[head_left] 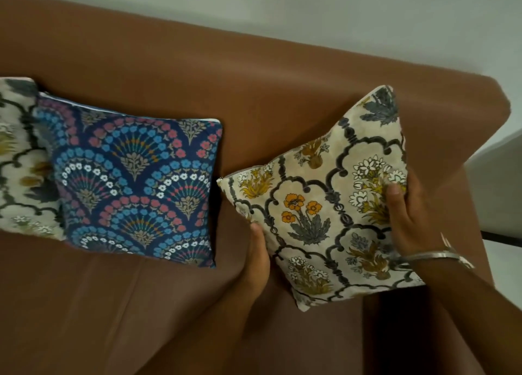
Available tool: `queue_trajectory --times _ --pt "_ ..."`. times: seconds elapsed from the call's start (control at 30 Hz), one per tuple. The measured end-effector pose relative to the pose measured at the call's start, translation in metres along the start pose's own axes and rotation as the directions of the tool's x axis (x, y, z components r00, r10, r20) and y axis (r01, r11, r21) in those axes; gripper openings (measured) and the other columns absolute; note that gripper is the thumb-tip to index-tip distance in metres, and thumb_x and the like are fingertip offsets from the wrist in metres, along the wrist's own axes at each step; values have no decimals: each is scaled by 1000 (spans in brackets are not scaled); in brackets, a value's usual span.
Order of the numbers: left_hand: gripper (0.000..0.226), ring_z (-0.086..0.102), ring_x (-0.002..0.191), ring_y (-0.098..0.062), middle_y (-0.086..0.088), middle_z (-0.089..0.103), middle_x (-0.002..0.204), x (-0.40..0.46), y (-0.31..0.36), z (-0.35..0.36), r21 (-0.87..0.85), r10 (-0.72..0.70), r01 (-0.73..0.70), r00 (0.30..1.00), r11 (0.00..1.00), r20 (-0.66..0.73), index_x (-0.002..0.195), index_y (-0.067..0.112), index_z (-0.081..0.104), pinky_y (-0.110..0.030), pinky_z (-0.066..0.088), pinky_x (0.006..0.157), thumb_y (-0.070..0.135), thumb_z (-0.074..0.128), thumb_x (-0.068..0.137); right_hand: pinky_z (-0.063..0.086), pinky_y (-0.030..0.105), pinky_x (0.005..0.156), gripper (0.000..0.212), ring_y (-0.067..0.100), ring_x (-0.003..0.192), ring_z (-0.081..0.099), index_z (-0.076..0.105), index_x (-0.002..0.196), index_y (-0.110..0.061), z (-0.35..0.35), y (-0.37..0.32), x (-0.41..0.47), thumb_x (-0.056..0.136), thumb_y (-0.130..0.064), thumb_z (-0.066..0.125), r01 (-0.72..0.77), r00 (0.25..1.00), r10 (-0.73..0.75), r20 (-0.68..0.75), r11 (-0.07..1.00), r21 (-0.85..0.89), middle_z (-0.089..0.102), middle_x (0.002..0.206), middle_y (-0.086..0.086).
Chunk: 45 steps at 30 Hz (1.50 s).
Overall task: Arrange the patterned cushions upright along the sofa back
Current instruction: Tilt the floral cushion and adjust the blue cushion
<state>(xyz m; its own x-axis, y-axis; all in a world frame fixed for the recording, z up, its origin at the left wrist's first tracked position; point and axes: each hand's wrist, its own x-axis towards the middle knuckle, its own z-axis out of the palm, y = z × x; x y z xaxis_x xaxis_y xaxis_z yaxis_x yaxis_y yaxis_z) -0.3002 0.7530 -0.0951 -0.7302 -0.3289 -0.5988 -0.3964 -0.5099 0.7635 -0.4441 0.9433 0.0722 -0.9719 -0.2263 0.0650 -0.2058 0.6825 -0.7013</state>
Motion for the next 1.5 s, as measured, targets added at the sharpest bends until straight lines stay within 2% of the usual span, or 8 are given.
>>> queue_trajectory --times 0.2,0.4,0.57,0.8,1.07,1.2,1.33,1.5 --pt "65 46 138 -15 7 49 149 -32 38 -58 341 319 -256 937 905 -145 137 46 46 -29 41 110 81 35 84 9 45 122 76 36 151 14 21 153 -6 27 -66 -46 96 -53 32 68 972 -125 -201 962 -266 17 163 23" --pt "48 60 105 -18 -1 59 115 -47 141 -262 697 657 -400 742 595 -135 132 16 55 -29 50 85 48 47 97 30 23 108 88 11 136 35 34 150 -12 154 -158 -90 87 -73 37 20 981 -13 191 999 -36 40 148 -1" --pt "66 62 97 -39 -13 61 99 -8 217 -368 587 451 -198 832 785 -322 123 1 55 -46 51 75 59 37 97 45 21 93 62 20 117 57 34 149 -15 261 -228 -74 97 -42 54 -525 846 452 282 796 300 55 138 1" --pt "86 46 136 -32 -4 44 154 8 237 -364 45 -182 192 969 980 -165 151 28 37 -43 44 100 80 16 86 37 53 113 100 21 132 48 31 152 -30 301 -227 -54 72 -89 45 -658 753 556 352 631 411 44 150 -6" --pt "114 60 119 -38 -7 62 135 11 197 -315 -400 -373 383 922 833 105 128 25 61 -63 46 103 101 38 45 43 9 77 56 -4 93 57 51 112 -29 224 -300 -19 87 -76 33 -107 983 85 165 986 129 59 104 -15" --pt "139 48 135 -40 -8 43 157 29 187 -304 -510 -306 343 939 789 158 149 33 43 -66 38 109 103 50 29 53 43 89 75 20 108 63 52 129 -10 251 -267 -4 89 -71 36 44 995 -46 86 999 19 65 118 4" --pt "138 52 131 -36 -8 50 151 23 177 -315 -411 -380 395 917 822 120 147 25 43 -55 47 103 105 42 35 42 49 108 76 29 127 52 41 144 -11 253 -271 -17 90 -64 36 -22 999 22 26 1000 18 56 137 13" --pt "50 62 97 -25 -4 64 109 -19 211 -396 250 -132 187 967 950 -220 106 26 61 -43 51 85 69 44 88 25 50 119 74 32 148 25 27 152 -7 271 -318 -80 94 -52 39 45 991 -55 -119 995 -85 31 158 19"
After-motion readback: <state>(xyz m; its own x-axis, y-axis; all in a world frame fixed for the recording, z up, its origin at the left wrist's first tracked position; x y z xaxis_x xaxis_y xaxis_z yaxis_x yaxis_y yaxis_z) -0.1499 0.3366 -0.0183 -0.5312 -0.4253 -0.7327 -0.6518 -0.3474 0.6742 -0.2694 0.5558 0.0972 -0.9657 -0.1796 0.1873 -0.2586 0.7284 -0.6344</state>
